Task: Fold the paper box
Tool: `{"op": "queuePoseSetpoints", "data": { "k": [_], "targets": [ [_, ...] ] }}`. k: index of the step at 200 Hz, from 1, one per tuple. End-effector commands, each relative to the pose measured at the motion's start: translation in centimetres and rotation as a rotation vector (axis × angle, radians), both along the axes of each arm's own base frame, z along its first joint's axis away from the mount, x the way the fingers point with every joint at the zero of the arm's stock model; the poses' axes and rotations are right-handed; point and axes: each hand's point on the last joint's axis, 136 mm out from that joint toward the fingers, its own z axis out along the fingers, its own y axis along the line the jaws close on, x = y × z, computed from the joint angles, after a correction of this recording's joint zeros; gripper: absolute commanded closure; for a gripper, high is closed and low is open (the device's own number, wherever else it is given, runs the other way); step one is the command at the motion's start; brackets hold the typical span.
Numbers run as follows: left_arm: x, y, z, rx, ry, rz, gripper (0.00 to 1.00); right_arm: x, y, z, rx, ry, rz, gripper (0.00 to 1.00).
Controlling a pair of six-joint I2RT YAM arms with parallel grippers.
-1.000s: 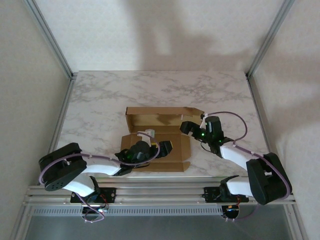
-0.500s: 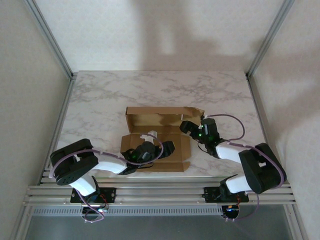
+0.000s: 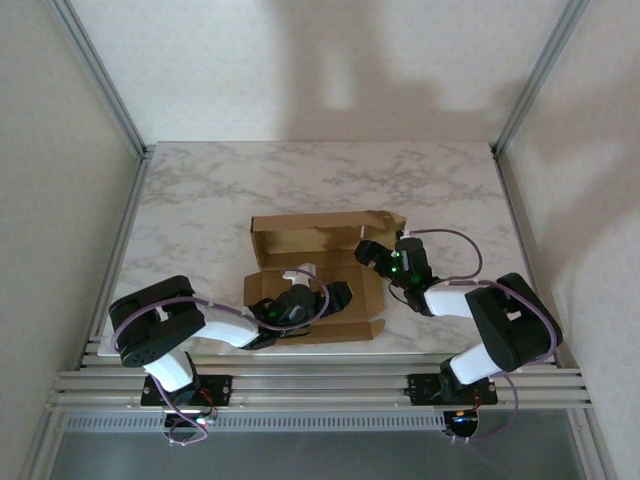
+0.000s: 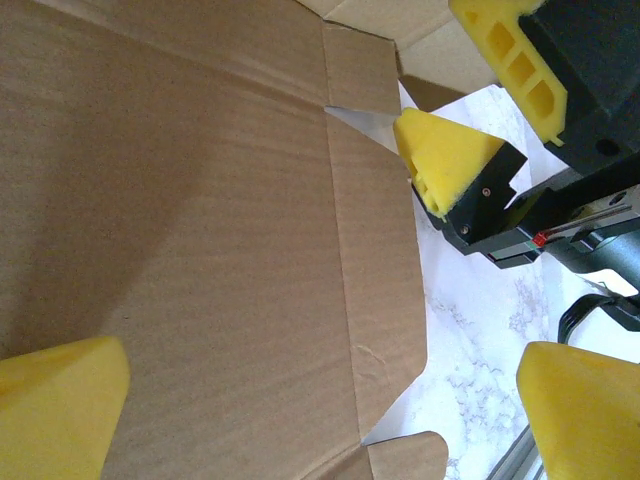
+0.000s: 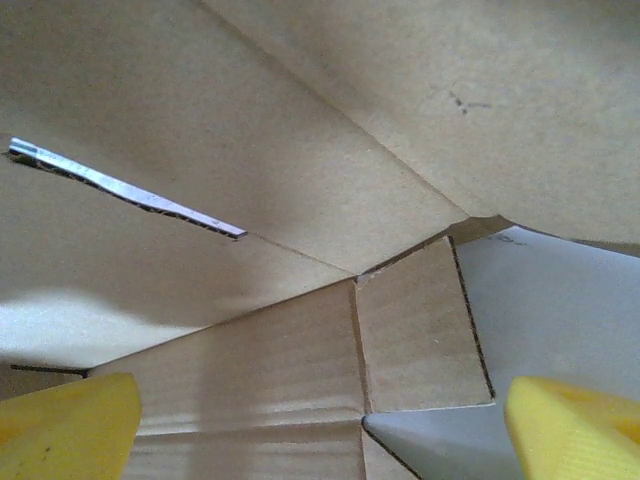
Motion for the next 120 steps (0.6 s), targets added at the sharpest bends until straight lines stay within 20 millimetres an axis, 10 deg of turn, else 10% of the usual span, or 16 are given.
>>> {"op": "queuePoseSetpoints", "data": {
  "k": [1,120],
  "targets": [
    [-0.5,0.0,-1.4,0.028,0.038,0.005,0.01,0.5,0.7,1.4,0.016,-0.064,0.005,0.07],
    [-0.9,-1.2,-1.7,0.031,0.042,-0.036,0.01,0.2,2.7,2.9,0.061,-0.117,0.091,0.09]
  ]
}}
